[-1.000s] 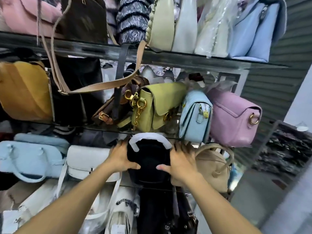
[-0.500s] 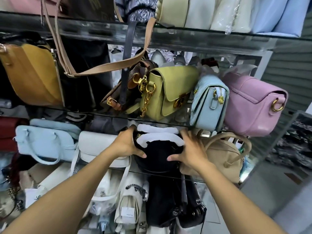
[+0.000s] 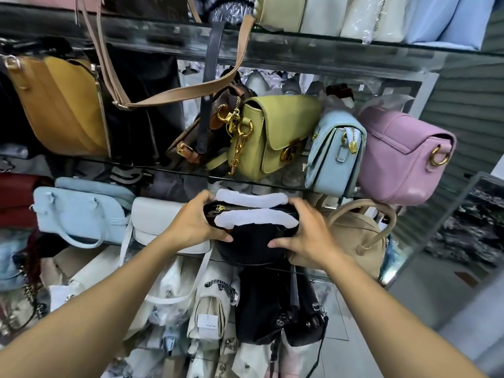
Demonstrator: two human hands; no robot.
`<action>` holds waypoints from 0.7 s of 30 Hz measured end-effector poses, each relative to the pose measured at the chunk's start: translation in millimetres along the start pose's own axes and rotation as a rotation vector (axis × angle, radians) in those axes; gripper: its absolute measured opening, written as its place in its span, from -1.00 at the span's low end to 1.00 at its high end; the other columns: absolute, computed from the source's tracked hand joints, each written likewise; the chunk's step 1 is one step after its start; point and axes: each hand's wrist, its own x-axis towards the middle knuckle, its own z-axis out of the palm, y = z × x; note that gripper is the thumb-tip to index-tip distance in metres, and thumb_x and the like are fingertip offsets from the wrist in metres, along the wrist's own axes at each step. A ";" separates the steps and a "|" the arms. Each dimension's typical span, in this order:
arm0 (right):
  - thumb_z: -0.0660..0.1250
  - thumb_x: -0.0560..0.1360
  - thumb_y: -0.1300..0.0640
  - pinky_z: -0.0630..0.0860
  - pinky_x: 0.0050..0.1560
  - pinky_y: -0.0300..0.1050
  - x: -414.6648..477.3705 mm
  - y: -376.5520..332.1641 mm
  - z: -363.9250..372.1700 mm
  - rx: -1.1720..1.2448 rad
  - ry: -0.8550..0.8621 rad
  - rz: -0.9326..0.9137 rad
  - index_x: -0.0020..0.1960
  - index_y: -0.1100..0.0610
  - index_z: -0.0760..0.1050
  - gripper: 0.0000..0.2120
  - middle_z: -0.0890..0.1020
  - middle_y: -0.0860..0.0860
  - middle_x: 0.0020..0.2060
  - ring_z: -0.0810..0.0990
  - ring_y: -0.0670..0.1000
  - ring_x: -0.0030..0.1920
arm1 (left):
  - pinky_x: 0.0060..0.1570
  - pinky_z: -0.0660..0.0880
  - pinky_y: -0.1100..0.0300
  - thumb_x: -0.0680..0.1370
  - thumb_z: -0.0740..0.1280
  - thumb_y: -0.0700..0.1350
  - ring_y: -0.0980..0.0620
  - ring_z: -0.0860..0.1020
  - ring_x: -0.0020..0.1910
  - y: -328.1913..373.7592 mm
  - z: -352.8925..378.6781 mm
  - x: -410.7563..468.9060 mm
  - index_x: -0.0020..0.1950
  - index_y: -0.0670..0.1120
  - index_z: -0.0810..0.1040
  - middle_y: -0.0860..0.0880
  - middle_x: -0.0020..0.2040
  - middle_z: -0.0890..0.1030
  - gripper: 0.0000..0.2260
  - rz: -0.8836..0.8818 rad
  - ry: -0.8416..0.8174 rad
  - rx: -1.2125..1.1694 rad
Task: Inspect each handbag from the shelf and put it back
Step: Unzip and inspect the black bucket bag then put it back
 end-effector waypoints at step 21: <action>0.65 -0.01 -0.32 0.51 0.27 0.05 -113.6 -143.4 -26.7 0.283 0.283 0.027 0.25 -0.19 0.46 -0.13 0.55 -0.07 0.18 0.52 -0.01 0.25 | 0.14 0.49 -0.02 0.34 0.33 0.02 0.02 0.58 0.06 72.9 -130.9 -144.4 0.04 0.18 0.70 0.07 -0.01 0.70 -0.69 -0.013 -0.211 -0.571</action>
